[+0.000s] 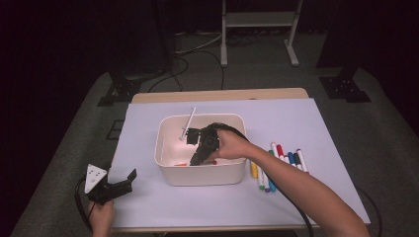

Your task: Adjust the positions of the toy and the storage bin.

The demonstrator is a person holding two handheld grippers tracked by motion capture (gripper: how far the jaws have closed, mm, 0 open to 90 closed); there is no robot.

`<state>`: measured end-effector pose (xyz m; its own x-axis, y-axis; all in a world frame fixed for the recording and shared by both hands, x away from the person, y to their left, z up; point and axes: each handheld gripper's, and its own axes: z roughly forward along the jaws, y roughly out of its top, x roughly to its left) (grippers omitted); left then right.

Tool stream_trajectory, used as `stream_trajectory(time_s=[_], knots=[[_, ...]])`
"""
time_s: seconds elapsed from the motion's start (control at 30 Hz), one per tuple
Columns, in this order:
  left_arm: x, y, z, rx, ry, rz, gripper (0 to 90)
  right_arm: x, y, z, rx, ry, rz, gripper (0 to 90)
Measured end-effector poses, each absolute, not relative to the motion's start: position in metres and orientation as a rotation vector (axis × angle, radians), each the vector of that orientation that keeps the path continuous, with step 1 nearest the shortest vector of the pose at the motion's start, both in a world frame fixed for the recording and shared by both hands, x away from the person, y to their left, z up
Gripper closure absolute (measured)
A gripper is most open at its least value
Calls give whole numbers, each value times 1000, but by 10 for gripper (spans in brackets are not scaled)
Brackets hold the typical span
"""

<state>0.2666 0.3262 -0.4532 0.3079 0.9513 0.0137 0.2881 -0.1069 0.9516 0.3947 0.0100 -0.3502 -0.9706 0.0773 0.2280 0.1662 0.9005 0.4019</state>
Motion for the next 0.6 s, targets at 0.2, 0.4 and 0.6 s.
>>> stream_trajectory(time_s=[0.2, 0.4, 0.6], knots=[[266, 327, -453, 1601, 1157, 856, 5, 394, 12, -353, -194, -2868, -589, 756], [266, 327, -453, 1600, 1158, 853, 5, 394, 5, -343, -215, -2879, -646, 683], [266, 326, -453, 1599, 1153, 859, 6, 391, -23, -310, -263, -2875, -816, 652]])
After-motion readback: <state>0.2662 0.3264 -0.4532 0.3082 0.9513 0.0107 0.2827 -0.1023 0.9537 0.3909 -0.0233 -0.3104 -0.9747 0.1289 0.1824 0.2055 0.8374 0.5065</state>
